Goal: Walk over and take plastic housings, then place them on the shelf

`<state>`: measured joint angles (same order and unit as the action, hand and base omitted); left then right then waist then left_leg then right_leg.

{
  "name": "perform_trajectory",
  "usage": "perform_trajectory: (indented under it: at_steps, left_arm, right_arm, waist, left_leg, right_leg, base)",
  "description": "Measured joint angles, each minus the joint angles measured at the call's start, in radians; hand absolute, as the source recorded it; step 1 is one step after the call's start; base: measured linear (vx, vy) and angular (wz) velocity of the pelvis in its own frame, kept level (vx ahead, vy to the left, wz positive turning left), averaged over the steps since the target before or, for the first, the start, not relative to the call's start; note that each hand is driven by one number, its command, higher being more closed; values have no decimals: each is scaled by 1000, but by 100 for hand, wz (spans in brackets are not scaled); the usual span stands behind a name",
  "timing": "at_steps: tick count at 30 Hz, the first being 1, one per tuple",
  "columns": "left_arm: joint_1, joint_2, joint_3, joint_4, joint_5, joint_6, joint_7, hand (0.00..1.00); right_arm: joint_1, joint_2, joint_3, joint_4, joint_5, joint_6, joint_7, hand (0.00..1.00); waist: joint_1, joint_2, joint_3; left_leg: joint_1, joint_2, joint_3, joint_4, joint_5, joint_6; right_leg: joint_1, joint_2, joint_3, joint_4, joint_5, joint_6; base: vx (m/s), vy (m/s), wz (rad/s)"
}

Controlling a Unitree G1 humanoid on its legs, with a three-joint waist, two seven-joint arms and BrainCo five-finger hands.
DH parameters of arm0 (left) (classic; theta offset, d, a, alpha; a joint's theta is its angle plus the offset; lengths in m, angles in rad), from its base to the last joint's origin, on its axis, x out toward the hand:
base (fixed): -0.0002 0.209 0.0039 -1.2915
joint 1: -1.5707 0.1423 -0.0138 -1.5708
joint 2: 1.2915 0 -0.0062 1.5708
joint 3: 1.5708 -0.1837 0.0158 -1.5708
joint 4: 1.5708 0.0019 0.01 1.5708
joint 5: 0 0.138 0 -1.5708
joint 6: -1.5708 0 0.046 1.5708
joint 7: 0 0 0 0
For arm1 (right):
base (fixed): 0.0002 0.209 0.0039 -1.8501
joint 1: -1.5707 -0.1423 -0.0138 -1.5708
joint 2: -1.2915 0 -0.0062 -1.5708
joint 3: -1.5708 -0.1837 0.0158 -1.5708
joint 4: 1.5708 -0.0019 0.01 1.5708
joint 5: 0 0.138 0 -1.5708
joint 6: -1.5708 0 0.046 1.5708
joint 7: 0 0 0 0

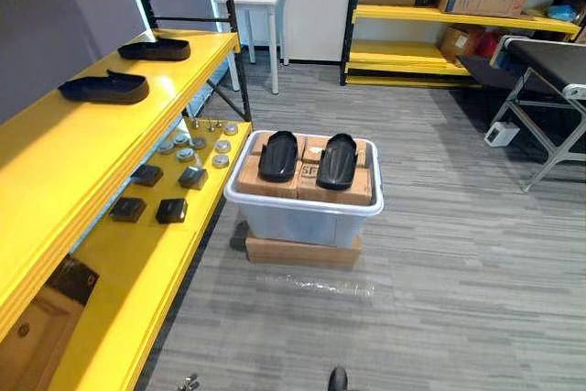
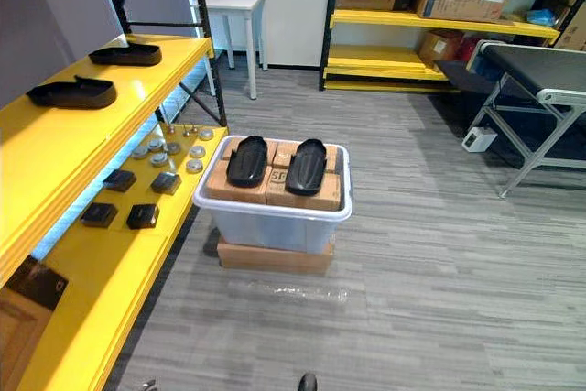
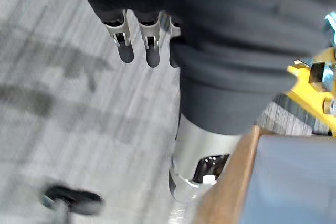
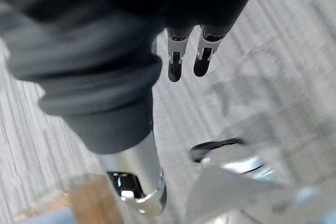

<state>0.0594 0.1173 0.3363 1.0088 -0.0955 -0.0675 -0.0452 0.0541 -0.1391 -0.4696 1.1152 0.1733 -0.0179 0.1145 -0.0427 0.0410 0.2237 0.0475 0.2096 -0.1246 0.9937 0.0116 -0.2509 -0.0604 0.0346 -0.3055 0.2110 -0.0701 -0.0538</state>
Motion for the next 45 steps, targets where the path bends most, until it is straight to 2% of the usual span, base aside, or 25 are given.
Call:
perform_trajectory:
  at_steps: [1,3,4,5,6,7,8,9,10,11,12,13,15,17,18,19,20,21,24,28,29,32,34,40,45]
  left_arm:
    - [16,-5,-1,0,-1,2,0,0]
    - [38,-10,-1,0,-3,5,0,0]
    - [50,-15,1,-2,-14,4,-1,0]
    - [74,-21,5,-9,-33,4,0,0]
    - [87,-23,5,-10,-37,3,0,0]
    - [103,-27,3,-9,-38,4,0,0]
    - [117,-29,-1,-7,-38,5,1,0]
    - [129,-21,-11,-9,-37,6,2,0]
    - [120,-20,-23,-7,-37,3,3,0]
    - [112,-21,-32,-6,-36,3,3,0]
    - [102,-12,-54,-9,-36,2,6,0]
    - [89,18,-90,-19,-36,2,12,0]
    - [81,54,-127,-52,-37,3,20,0]
    - [63,61,-127,-104,-38,-2,24,0]
    - [50,66,-128,-126,-40,-8,33,0]
    - [40,72,-130,-140,-42,-16,39,0]
    - [38,72,-132,-146,-42,-19,40,0]
    - [30,53,-138,-139,-41,-19,43,0]
    - [55,29,-152,-148,-40,-21,42,0]
    - [52,8,-198,-162,-41,-33,48,0]
    - [34,8,-227,-160,-41,-39,51,0]
    - [-5,7,-260,-135,-41,-38,64,0]
    - [-28,8,-286,-125,-43,-40,81,0]
    - [-37,23,-329,-105,-50,-46,102,0]
    - [-75,37,-365,-72,-116,-59,107,0]
  right_arm:
    - [2,-1,0,0,0,2,-2,0]
    - [-14,-7,2,-1,5,2,-13,0]
    - [-30,-14,0,-3,7,2,-18,0]
    - [-66,-23,-2,-3,10,1,-27,0]
    - [-83,-24,-2,-5,10,0,-29,0]
    - [-106,-28,0,-8,10,-1,-31,0]
    - [-109,-29,3,-27,7,-2,-34,0]
    - [-102,-26,28,-64,-7,-5,-44,0]
    - [-95,-35,42,-105,-24,-6,-50,0]
    - [-96,-37,42,-129,-24,-6,-57,0]
    - [-96,-34,51,-182,-26,-6,-75,0]
    - [-96,-26,62,-221,-28,-6,-90,0]
    - [-81,-22,65,-259,-52,-6,-118,0]
    - [-78,-23,65,-295,-87,-7,-148,0]
    - [-78,-22,65,-323,-108,-7,-159,0]
    - [-78,-22,62,-357,-112,-7,-176,0]
    - [-77,-21,54,-372,-119,-7,-183,0]
    - [-75,-37,35,-390,-144,-6,-201,0]
    - [-115,-54,39,-437,-150,-6,-226,0]
    - [-228,-88,44,-477,-150,-6,-262,0]
    - [-312,-110,53,-476,-149,-6,-283,0]
    - [-452,-149,100,-473,-143,-6,-315,0]
    - [-560,-176,145,-464,-140,-7,-336,0]
    - [-748,-216,260,-383,-130,-16,-369,0]
    - [-833,-227,300,-299,-126,-27,-382,0]
  waist:
    - [11,-2,3]
    - [35,-18,6]
    - [48,-19,5]
    - [70,-18,7]
    - [74,-19,7]
    - [80,-15,4]
    - [91,-12,-3]
    - [94,-25,-27]
    - [86,-20,-27]
    - [79,-17,-23]
    - [69,-11,-21]
    - [58,-27,5]
    - [57,-34,14]
    - [53,-33,14]
    - [54,-35,13]
    - [50,-48,6]
    - [47,-59,3]
    - [43,-42,6]
    - [49,-7,4]
    - [53,-1,40]
    - [60,0,86]
    - [64,8,159]
    - [90,24,205]
    - [122,28,224]
    - [124,29,236]
  left_leg:
    - [-93,39,74,148,-18,12]
    - [-188,60,185,152,-98,65]
    - [-235,58,234,68,-155,100]
    - [-253,16,266,-242,-204,100]
    - [-248,-9,258,-394,-200,103]
    - [-236,-40,235,-611,-178,122]
    - [-225,-66,213,-688,-68,137]
    - [-219,-106,206,-672,-51,167]
    - [-222,-124,207,-634,-107,188]
    - [-221,-125,213,-620,-123,195]
    - [-202,-127,221,-613,-140,212]
    - [-145,-132,229,-617,-159,227]
    - [-58,-133,224,-660,-168,231]
    - [-1,-117,202,-720,-168,230]
    - [14,-108,190,-745,-168,225]
    - [12,-110,176,-750,-171,213]
    - [13,-120,168,-750,-177,201]
    - [27,-113,145,-752,-197,174]
    - [30,-68,149,-768,-200,167]
    - [-20,-70,148,-807,-193,160]
    - [-53,-82,142,-806,-193,160]
    - [-110,-107,123,-775,-191,162]
    - [-143,-125,116,-749,-190,164]
    - [-238,-134,84,-705,-190,169]
    - [-306,-138,72,-653,-200,176]
  right_leg:
    - [86,16,-2,-54,-11,-8]
    - [153,9,22,-97,-22,-17]
    - [184,3,39,-121,-21,-3]
    - [230,-19,73,-146,-25,9]
    - [242,-29,87,-156,-32,19]
    - [259,-42,109,-172,-44,37]
    - [283,-53,132,-188,-55,55]
    - [294,-90,151,-184,-84,93]
    - [265,-122,159,-81,-132,137]
    - [223,-134,160,16,-154,167]
    - [120,-162,159,257,-166,187]
    - [34,-200,160,489,-164,203]
    - [-8,-224,122,559,-179,188]
    - [-31,-210,85,428,-185,179]
    - [-45,-182,113,274,-176,169]
    - [-46,-158,163,88,-123,159]
    - [-47,-154,189,21,-23,151]
    - [-31,-142,192,11,68,118]
    - [4,-94,186,-68,79,101]
    - [-50,-90,187,-103,100,94]
    - [-74,-98,187,-122,123,97]
    - [-99,-118,182,-151,159,108]
    - [-110,-136,175,-160,172,114]
    - [-167,-142,158,-171,206,107]
    - [-193,-142,159,-198,237,107]
  base:
    - [663,-136,13]
    - [437,-63,-16]
    - [468,15,-60]
    - [483,52,-68]
    - [570,142,-78]
    - [367,158,-66]
    - [482,210,-69]
    - [529,218,-46]
    - [523,208,-24]
    - [476,231,-11]
    - [493,234,-7]
    - [401,195,-1]
    - [432,64,15]
    - [426,-28,32]
    - [368,-139,39]
    - [359,-167,42]
    - [361,-212,50]
    - [344,-186,24]
    - [262,-137,-5]
    - [51,-29,-6]
    - [-72,47,2]
    - [-118,74,15]
    - [-123,96,18]
    - [-72,31,13]
    - [-99,35,1]
